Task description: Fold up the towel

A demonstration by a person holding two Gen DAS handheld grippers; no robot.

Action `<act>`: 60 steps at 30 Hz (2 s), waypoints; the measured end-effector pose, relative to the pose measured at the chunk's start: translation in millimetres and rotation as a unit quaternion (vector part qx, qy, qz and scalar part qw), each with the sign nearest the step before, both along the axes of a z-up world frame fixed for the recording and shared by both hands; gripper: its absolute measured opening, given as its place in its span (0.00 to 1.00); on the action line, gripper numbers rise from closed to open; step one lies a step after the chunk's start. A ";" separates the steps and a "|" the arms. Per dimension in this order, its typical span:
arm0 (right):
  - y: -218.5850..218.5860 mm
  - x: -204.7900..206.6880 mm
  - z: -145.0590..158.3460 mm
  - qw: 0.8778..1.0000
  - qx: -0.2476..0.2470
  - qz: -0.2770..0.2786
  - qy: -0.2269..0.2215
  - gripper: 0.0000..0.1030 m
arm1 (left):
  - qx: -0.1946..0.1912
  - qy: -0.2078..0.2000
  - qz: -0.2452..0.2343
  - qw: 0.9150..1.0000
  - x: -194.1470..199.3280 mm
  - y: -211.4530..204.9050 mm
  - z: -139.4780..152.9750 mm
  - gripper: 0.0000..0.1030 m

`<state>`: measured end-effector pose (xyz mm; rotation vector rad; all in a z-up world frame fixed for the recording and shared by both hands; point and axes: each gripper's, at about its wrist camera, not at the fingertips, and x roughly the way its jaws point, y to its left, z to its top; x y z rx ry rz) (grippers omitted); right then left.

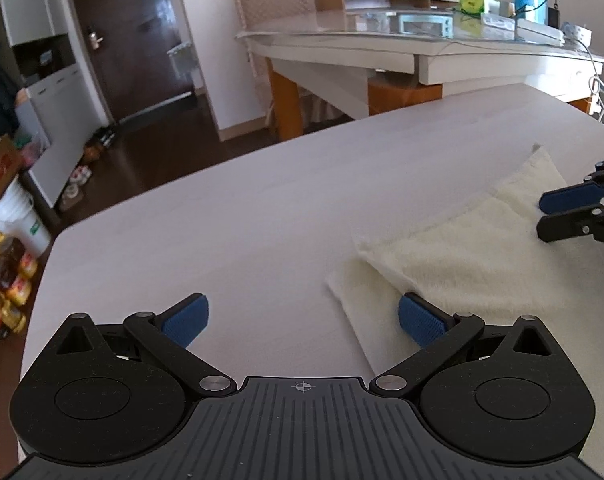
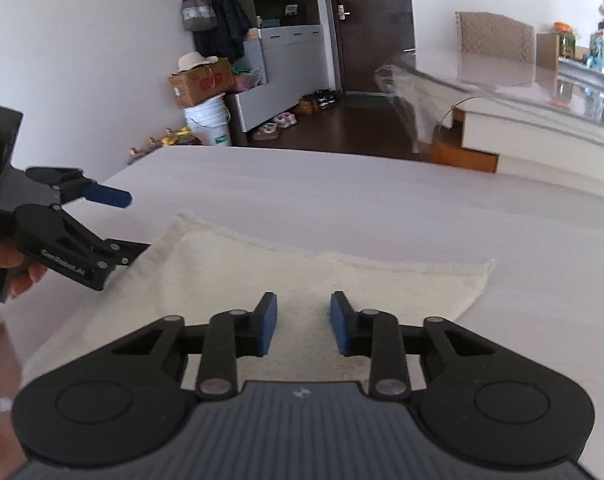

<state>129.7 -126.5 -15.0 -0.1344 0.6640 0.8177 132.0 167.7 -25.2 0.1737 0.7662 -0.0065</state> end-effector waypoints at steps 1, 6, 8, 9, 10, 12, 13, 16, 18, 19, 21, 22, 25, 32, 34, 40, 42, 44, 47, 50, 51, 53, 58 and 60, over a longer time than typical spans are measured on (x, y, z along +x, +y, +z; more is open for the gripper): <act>-1.6 4.3 0.3 1.000 -0.003 -0.002 -0.003 0.28 | 0.000 -0.001 -0.002 1.000 5.0 -0.4 -0.3 1.00; 2.4 25.3 -0.8 0.999 -0.024 -0.014 -0.027 0.29 | -0.010 -0.004 -0.006 1.000 38.5 -1.5 -3.1 1.00; 0.9 35.2 -1.3 0.999 -0.027 -0.019 -0.031 0.32 | -0.011 -0.005 -0.010 1.000 47.5 -1.7 -3.9 1.00; 1.0 40.2 -1.3 0.999 -0.030 -0.020 -0.032 0.35 | -0.011 -0.006 -0.008 1.000 52.5 -1.6 -4.2 1.00; 1.4 45.0 0.2 0.999 -0.033 -0.024 -0.030 0.35 | -0.011 -0.006 -0.007 1.000 55.6 -2.1 -4.0 1.00; -0.1 47.6 4.2 0.999 -0.027 -0.028 -0.028 0.39 | -0.011 -0.010 -0.011 1.000 56.1 -3.9 -2.7 1.00; -1.0 48.5 6.3 0.999 -0.023 -0.029 -0.028 0.40 | -0.012 -0.015 -0.019 1.000 54.6 -5.7 -1.5 1.00; -3.9 47.4 10.0 0.999 -0.008 -0.025 -0.029 0.41 | -0.037 -0.032 -0.065 0.997 43.4 -11.1 3.0 1.00; -6.4 45.7 11.6 0.999 -0.003 -0.027 -0.031 0.42 | -0.048 -0.035 -0.091 0.994 38.4 -15.0 4.6 1.00; -7.9 45.5 12.0 0.999 0.000 -0.029 -0.032 0.43 | -0.051 -0.032 -0.102 0.993 37.3 -17.9 4.6 1.00; -12.2 46.2 12.7 0.999 0.013 -0.029 -0.023 0.46 | -0.059 -0.025 -0.131 0.989 34.4 -26.1 3.9 1.00; -15.4 46.5 13.3 0.999 0.024 -0.029 -0.012 0.46 | -0.059 -0.021 -0.145 0.988 33.4 -30.9 2.9 1.00; -17.5 49.3 13.5 0.998 0.054 -0.019 0.019 0.48 | -0.043 -0.011 -0.175 0.983 28.8 -46.9 -1.0 1.00; -2.4 50.5 16.2 0.998 0.064 -0.006 0.018 0.56 | -0.024 -0.012 -0.175 0.984 23.7 -60.4 -3.0 1.00; -1.1 51.6 15.8 0.998 0.066 -0.004 0.021 0.56 | -0.053 0.000 -0.147 0.988 31.4 -50.4 -2.7 1.00; -4.0 53.2 15.8 0.998 0.068 -0.011 0.015 0.56 | -0.118 0.011 -0.114 0.986 43.0 -31.0 -2.7 1.00; -6.8 54.5 15.1 0.997 0.070 -0.016 0.016 0.56 | -0.127 0.012 -0.113 0.985 44.2 -30.4 -1.7 1.00; -8.2 55.3 13.1 0.997 0.068 -0.019 0.018 0.56 | -0.133 0.015 -0.117 0.984 45.2 -31.9 -1.3 1.00; -9.4 55.7 8.7 0.997 0.064 -0.022 0.021 0.57 | -0.139 0.020 -0.116 0.983 46.9 -34.6 -3.3 0.98; -10.5 54.7 6.6 0.997 0.065 -0.024 0.024 0.58 | -0.137 0.019 -0.112 0.984 48.1 -35.4 -4.4 0.98; -11.1 54.4 6.4 0.997 0.065 -0.025 0.024 0.61 | -0.139 0.019 -0.107 0.984 48.6 -34.2 -4.1 0.96; -12.7 54.0 6.0 0.997 0.066 -0.029 0.023 0.62 | -0.142 0.018 -0.101 0.985 48.8 -32.4 -3.2 0.89; -16.2 54.7 7.9 0.997 0.073 -0.035 0.020 0.62 | -0.149 0.011 -0.091 0.985 46.8 -27.4 0.6 0.63; -16.4 54.5 7.6 0.996 0.074 -0.037 0.020 0.62 | -0.141 0.007 -0.093 0.986 45.1 -29.7 0.7 0.45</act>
